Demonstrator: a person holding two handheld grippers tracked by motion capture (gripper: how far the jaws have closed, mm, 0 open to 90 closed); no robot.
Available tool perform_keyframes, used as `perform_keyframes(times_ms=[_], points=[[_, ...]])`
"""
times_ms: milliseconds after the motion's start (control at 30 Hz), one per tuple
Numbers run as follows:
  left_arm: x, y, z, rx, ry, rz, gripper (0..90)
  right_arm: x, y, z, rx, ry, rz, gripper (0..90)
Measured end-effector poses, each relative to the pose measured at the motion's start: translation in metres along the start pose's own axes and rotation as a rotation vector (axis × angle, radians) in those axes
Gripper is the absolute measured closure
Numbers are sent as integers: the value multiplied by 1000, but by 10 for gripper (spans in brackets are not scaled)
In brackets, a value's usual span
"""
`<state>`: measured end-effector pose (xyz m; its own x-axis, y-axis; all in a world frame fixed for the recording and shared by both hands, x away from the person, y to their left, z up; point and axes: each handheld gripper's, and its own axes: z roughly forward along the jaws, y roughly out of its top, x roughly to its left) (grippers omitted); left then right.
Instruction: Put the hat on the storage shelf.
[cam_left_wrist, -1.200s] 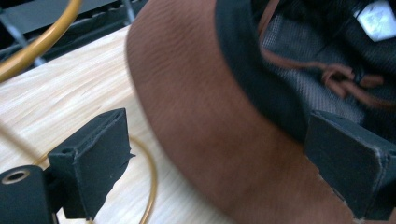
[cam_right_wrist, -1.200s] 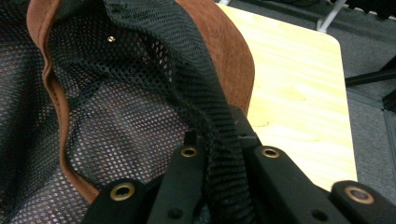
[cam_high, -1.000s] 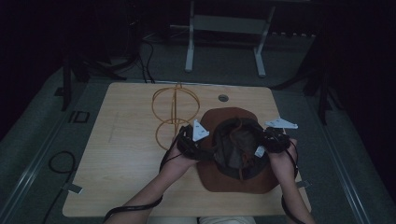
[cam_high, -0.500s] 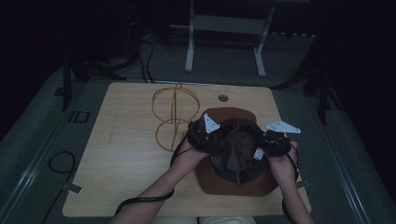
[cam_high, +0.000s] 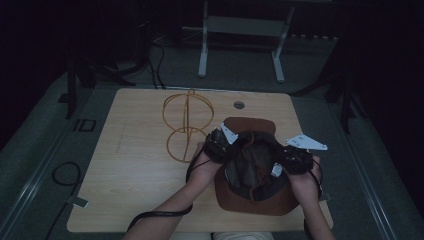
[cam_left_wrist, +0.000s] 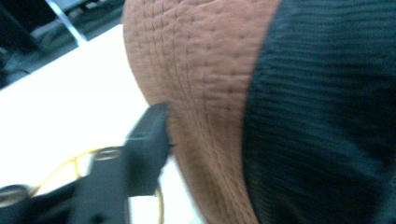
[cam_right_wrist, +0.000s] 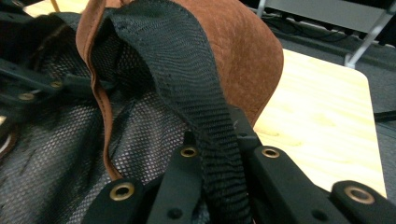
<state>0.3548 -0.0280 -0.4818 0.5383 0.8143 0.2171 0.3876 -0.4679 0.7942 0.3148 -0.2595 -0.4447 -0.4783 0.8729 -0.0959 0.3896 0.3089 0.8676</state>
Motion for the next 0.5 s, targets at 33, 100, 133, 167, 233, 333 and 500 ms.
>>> perform_keyframes(times_ms=[33,100,133,167,233,333,500], points=[[1,0,0,-1,-18,-17,613,0,0,0,1,1,2,862],[1,1,-1,-17,-13,-13,762,0,0,0,8,-6,1,862],[0,2,-2,-29,-7,-19,812,-1,-1,0,10,-8,5,861],[1,4,-3,-42,-6,-30,840,-1,-1,0,13,-10,10,860],[1,8,-4,-57,0,-39,857,-4,-3,1,4,-9,30,850],[3,15,-7,-70,-13,-46,864,-7,-5,0,6,-9,43,841],[4,22,-14,-108,-34,-55,868,-10,-8,-6,0,-6,64,741]])
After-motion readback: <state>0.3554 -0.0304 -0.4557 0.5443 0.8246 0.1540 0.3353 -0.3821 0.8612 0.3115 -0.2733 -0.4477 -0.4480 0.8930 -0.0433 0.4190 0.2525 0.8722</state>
